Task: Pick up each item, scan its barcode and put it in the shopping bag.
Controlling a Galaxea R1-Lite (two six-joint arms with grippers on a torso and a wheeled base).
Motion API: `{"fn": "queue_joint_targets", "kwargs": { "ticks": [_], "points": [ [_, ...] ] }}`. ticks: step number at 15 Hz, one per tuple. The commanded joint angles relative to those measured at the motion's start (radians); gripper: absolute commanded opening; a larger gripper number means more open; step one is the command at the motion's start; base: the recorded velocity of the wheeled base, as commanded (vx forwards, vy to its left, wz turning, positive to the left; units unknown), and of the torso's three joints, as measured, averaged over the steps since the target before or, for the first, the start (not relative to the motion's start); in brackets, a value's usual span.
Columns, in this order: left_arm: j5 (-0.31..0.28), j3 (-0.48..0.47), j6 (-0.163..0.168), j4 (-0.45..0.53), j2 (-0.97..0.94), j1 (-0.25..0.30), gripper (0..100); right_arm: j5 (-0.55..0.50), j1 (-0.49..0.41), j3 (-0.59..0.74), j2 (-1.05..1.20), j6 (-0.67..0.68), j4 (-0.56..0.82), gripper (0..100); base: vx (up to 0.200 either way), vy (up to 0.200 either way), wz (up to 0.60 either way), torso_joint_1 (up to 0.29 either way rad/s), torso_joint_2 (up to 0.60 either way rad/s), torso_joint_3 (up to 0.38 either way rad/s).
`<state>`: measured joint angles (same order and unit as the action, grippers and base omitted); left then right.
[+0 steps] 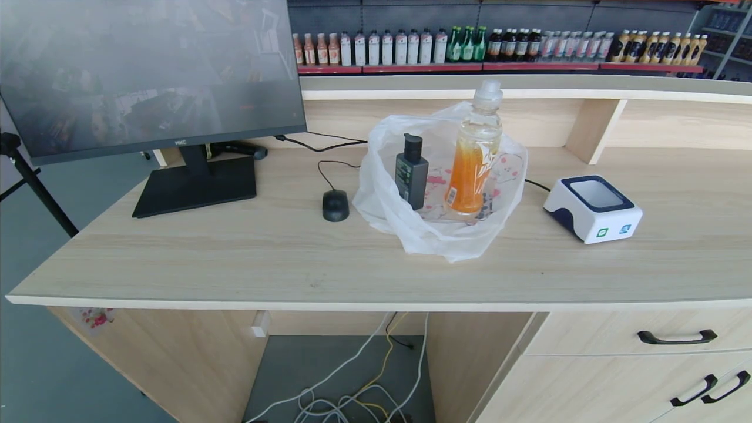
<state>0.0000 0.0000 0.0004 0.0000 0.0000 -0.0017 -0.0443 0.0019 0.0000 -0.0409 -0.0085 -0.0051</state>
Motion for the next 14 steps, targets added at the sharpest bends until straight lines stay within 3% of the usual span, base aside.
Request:
{"fn": "queue_joint_targets", "kwargs": {
  "ticks": [1, 2, 8, 14],
  "points": [
    [0.000, 0.000, 0.000, 0.000, 0.000, 0.000, 100, 0.001, 0.000, 0.000, 0.041, 0.007, -0.001, 100, -0.200, 0.000, 0.00, 0.012, 0.00, 0.002],
    [0.000, 0.000, 0.000, 0.000, 0.000, 0.000, 100, 0.001, 0.000, 0.000, 0.041, 0.010, -0.001, 100, -0.200, 0.000, 0.00, 0.027, 0.01, -0.002],
    [0.000, 0.000, 0.004, 0.000, 0.000, 0.000, 100, 0.001, -0.002, 0.000, 0.041, 0.010, -0.001, 100, 0.000, 0.000, 0.00, 0.000, 0.00, 0.000],
    [0.000, 0.000, 0.006, 0.000, 0.000, 0.000, 100, 0.001, -0.002, 0.000, 0.041, 0.010, 0.001, 100, 0.000, -0.200, 0.00, 0.002, 0.00, 0.002]
  ]
}}
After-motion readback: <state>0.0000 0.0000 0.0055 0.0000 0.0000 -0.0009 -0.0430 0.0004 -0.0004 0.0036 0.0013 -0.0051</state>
